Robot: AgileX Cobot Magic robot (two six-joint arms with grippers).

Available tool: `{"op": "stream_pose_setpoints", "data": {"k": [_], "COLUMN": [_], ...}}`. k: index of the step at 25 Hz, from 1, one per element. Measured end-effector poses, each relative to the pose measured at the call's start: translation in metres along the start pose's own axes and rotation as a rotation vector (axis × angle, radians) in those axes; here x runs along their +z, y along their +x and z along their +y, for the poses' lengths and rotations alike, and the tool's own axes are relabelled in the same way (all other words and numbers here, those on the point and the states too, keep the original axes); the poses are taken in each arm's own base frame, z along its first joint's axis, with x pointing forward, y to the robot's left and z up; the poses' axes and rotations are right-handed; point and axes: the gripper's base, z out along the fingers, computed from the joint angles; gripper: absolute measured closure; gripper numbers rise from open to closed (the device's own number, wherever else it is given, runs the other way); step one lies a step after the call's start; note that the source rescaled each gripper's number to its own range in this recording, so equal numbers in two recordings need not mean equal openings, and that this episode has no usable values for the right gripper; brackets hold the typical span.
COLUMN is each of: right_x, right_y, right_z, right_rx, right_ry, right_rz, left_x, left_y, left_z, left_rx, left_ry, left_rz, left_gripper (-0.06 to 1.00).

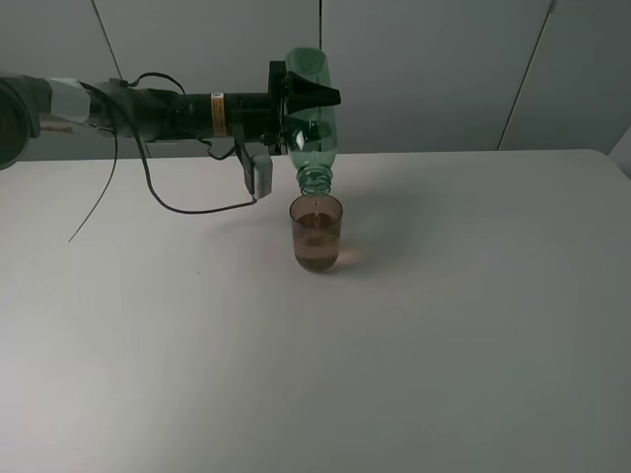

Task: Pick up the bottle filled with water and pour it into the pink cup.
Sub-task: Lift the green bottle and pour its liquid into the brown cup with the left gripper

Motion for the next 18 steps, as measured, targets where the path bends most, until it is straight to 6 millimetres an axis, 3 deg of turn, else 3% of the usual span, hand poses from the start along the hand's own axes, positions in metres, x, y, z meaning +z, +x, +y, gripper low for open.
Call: {"op": "stream_pose_setpoints", "data": {"k": [18], "right_x": [0.0], "right_y": [0.0], "right_z": [0.0], "right_rx": [0.0], "right_ry": [0.0], "right_rz": [0.0], "left_x": [0.0074], "left_y": [-0.0046], "left_z": [0.0022], "left_rx": [0.103], "left_ry": [-0.006], "left_rz": [-0.018], "left_gripper": [0.93]}}
